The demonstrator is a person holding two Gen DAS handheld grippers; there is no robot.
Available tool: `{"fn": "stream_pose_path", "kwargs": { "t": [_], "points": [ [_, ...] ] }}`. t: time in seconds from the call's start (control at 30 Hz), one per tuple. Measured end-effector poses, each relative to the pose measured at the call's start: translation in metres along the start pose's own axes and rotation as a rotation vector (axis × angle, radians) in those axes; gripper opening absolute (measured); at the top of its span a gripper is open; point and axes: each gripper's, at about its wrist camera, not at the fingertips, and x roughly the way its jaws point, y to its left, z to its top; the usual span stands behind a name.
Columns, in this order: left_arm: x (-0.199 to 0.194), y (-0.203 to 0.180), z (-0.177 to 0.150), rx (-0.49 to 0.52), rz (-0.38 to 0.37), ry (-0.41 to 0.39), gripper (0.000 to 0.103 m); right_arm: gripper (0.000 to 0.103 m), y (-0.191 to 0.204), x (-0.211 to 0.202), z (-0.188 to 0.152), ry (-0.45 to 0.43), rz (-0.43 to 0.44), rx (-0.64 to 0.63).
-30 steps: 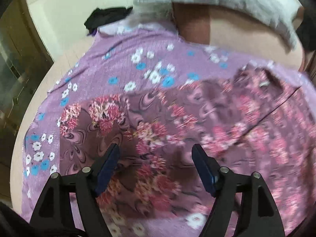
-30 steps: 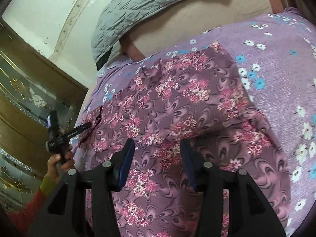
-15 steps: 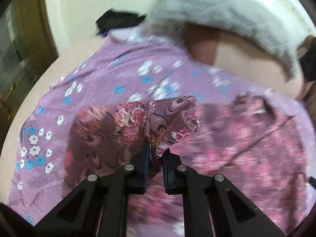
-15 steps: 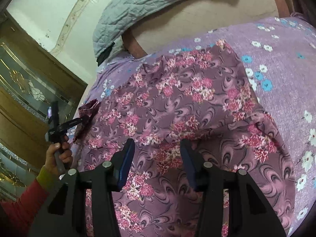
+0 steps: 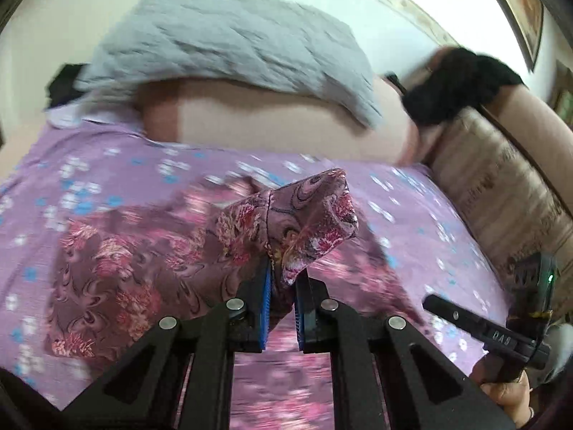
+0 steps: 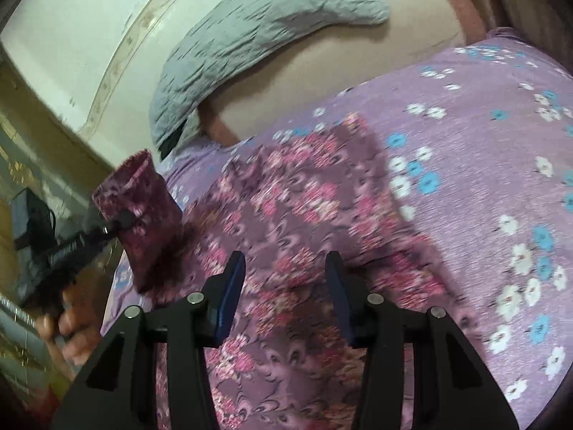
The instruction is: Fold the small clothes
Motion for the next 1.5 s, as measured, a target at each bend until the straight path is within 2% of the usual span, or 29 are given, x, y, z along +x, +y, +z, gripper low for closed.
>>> {"fn": "stream_pose_path", "kwargs": {
  "t": [0.13, 0.27, 0.33, 0.47, 0.5, 0.53, 0.67, 0.87, 0.93, 1.03, 1.1, 1.2, 1.33, 1.37, 1.43, 1.47, 1.5],
  "points": [
    [0.053, -0.038, -0.012, 0.032, -0.002, 0.061, 0.009, 0.047, -0.018, -0.008, 0.008, -0.044, -0.022, 0.062],
    [0.097, -0.048, -0.033, 0.057, 0.030, 0.142, 0.011, 0.047, -0.019, -0.006, 0.011, -0.034, -0.043, 0.055],
    [0.108, -0.043, -0.042, 0.070, 0.049, 0.185, 0.016, 0.047, -0.014, -0.002, 0.011, -0.021, -0.081, 0.016],
    [0.092, -0.028, -0.056, 0.073, 0.050, 0.190, 0.022, 0.047, -0.004, 0.001, 0.008, -0.013, -0.146, -0.053],
    [0.086, -0.025, -0.057, 0.070, 0.052, 0.186, 0.028, 0.047, -0.003, 0.002, 0.007, -0.010, -0.151, -0.060],
    [0.078, -0.019, -0.058, 0.062, 0.055, 0.184, 0.038, 0.047, -0.003, 0.004, 0.006, -0.006, -0.155, -0.066],
    [0.029, 0.008, -0.068, 0.026, 0.115, 0.143, 0.051, 0.047, 0.001, 0.006, 0.003, 0.011, -0.144, -0.075],
    [-0.021, 0.053, -0.082, 0.021, 0.331, 0.109, 0.052, 0.049, 0.005, 0.017, 0.000, 0.046, -0.107, -0.048],
    [-0.029, 0.077, -0.085, -0.016, 0.411, 0.113, 0.053, 0.051, 0.007, 0.026, 0.000, 0.060, -0.086, -0.029],
    [-0.036, 0.111, -0.088, -0.086, 0.481, 0.128, 0.054, 0.053, 0.012, 0.044, 0.003, 0.081, -0.072, -0.019],
    [-0.040, 0.128, -0.091, -0.129, 0.507, 0.136, 0.054, 0.053, 0.014, 0.058, 0.004, 0.102, -0.076, -0.016],
    [-0.042, 0.155, -0.096, -0.184, 0.547, 0.155, 0.054, 0.053, 0.010, 0.079, 0.006, 0.132, -0.137, -0.011],
    [-0.018, 0.179, -0.101, -0.245, 0.578, 0.217, 0.054, 0.053, 0.003, 0.108, 0.006, 0.188, -0.150, 0.001],
    [-0.012, 0.184, -0.101, -0.256, 0.575, 0.228, 0.054, 0.052, 0.005, 0.115, 0.006, 0.204, -0.159, -0.013],
    [-0.005, 0.187, -0.099, -0.264, 0.581, 0.229, 0.054, 0.019, 0.011, 0.121, 0.008, 0.211, -0.182, -0.061],
    [-0.004, 0.187, -0.097, -0.264, 0.581, 0.223, 0.054, 0.009, 0.015, 0.121, 0.012, 0.220, -0.169, -0.070],
    [-0.002, 0.187, -0.095, -0.263, 0.583, 0.217, 0.054, 0.009, 0.019, 0.119, 0.017, 0.210, -0.156, -0.077]
  ]
}}
